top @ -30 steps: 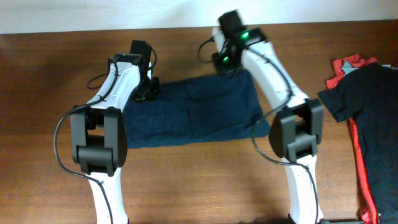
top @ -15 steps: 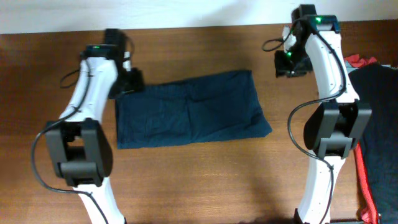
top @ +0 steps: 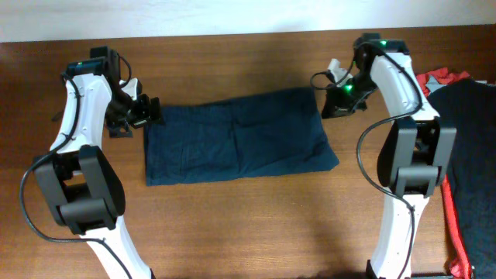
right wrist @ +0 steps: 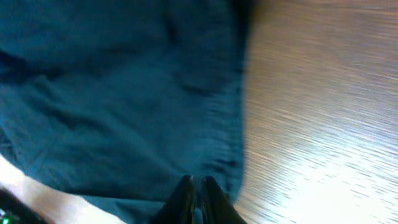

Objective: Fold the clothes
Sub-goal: 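Move the right gripper to the shorts' right edge and grasp it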

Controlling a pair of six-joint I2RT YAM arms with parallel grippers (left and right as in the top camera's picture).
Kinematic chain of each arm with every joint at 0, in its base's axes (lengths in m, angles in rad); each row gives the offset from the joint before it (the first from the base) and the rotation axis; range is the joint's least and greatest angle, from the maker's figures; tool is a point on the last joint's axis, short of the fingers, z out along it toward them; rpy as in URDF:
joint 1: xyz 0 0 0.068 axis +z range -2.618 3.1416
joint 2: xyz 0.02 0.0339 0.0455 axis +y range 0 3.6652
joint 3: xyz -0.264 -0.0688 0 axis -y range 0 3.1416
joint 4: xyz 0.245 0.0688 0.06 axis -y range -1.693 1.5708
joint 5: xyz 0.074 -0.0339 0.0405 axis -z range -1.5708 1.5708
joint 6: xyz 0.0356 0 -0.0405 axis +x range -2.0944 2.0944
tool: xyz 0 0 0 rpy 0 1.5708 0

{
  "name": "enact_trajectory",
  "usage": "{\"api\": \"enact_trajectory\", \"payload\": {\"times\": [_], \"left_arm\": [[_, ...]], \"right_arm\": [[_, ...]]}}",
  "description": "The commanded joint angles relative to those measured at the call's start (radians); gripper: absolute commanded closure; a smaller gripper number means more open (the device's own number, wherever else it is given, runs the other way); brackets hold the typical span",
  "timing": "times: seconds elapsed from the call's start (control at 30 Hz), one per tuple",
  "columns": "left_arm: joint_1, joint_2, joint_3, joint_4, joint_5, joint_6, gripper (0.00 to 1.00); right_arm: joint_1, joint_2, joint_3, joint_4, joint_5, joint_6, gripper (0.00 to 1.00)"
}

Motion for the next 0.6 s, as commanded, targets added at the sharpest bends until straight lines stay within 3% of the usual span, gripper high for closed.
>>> {"api": "enact_trajectory", "payload": {"times": [0.0, 0.57], "left_arm": [[0.002, 0.064, 0.005, -0.019, 0.045, 0.039, 0.07], [0.001, 0.164, -0.008, -0.013, 0.039, 0.133, 0.07]], "right_arm": [[0.047, -0.006, -0.007, 0.005, -0.030, -0.018, 0.89], [0.264, -0.006, -0.012, 0.084, -0.157, -0.035, 0.96]]}}
